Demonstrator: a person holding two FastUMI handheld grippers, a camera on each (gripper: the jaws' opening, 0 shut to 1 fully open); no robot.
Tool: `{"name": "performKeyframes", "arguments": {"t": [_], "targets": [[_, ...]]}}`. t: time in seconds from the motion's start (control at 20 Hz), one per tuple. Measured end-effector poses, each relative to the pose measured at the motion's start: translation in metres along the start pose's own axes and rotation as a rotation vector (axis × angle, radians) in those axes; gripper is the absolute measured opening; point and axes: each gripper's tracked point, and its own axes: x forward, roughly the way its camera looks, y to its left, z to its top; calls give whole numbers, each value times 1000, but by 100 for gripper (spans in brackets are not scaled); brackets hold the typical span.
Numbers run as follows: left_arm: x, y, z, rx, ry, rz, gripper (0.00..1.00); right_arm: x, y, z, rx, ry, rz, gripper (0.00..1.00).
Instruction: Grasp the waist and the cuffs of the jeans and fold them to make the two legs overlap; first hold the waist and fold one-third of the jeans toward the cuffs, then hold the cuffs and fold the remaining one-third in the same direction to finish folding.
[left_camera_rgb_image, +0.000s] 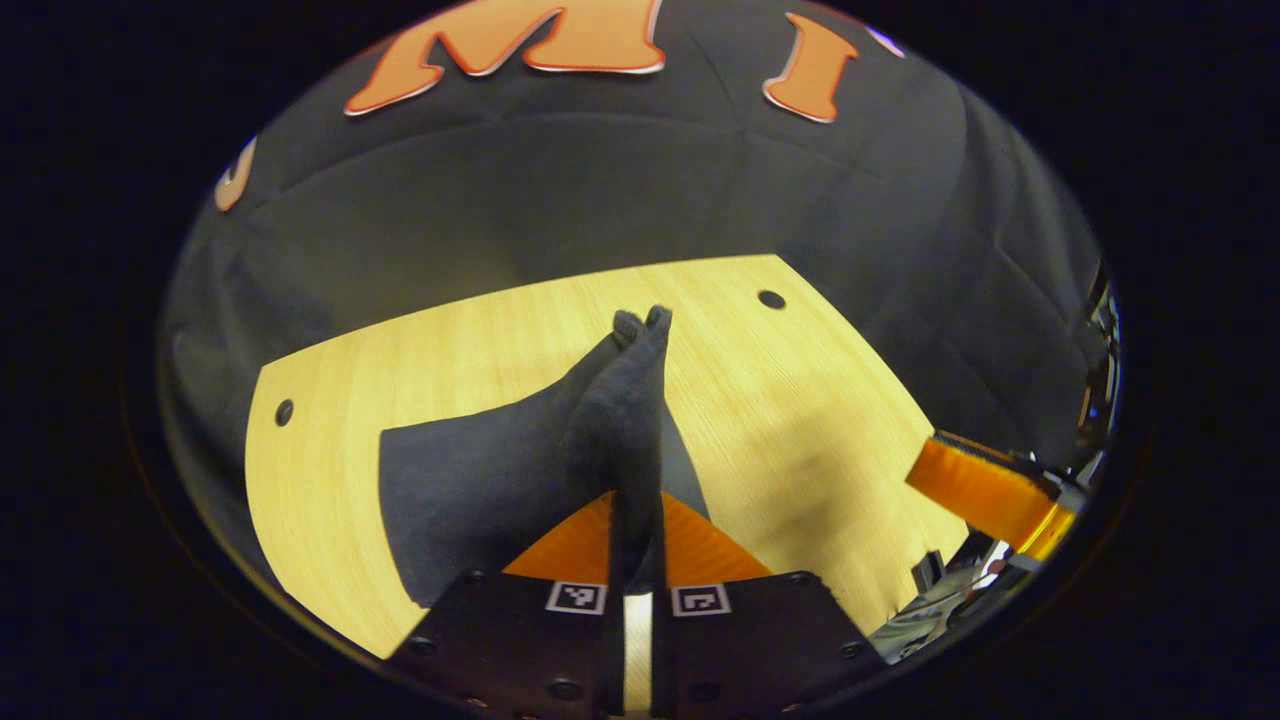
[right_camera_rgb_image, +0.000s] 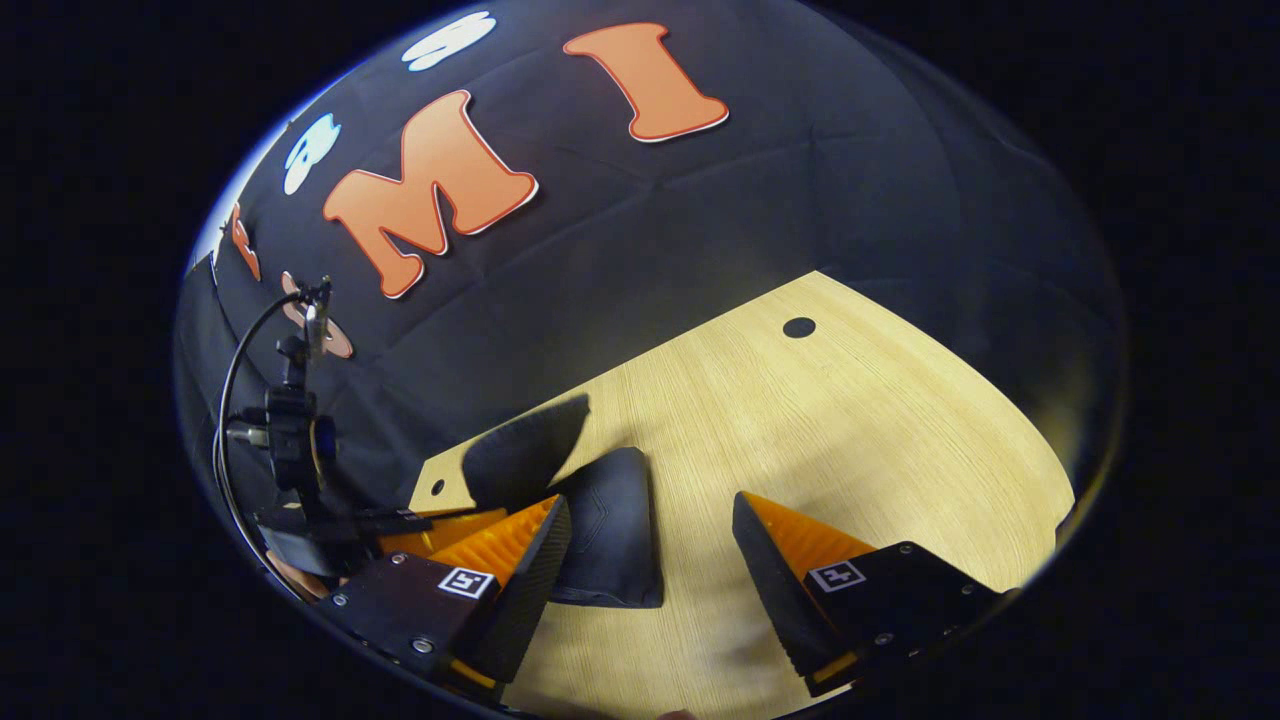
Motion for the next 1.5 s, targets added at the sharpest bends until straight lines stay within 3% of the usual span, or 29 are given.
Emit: {"name": "performKeyframes", "arguments": {"t": [0.1,0.25,0.3,0.6,0.8,1.2,1.25,1.35,1.4,1.5], "targets": [[-15,-32,8,8,-46,-97,39,-2,0,3,-5,-16,1,98],[-41,-15,25,36,-165,-32,84,-4,4,11,-45,-58,-2,98],[-51,-6,32,31,-207,-4,92,-6,11,16,-67,-80,-2,98],[-146,63,53,-34,-500,193,97,-17,63,49,-244,-241,24,98],[-214,92,57,-60,-687,272,98,-40,107,57,-316,-325,56,98],[-348,123,37,-38,-947,404,97,-79,173,40,-351,-411,93,98],[-361,124,27,-41,-961,424,93,-84,179,38,-351,-420,97,98],[-375,124,9,-48,-964,450,97,-93,193,32,-359,-438,115,98],[-383,122,0,-40,-978,459,94,-99,198,29,-368,-449,121,98],[-403,129,-19,2,-1009,550,93,-107,209,27,-388,-476,130,100]]}}
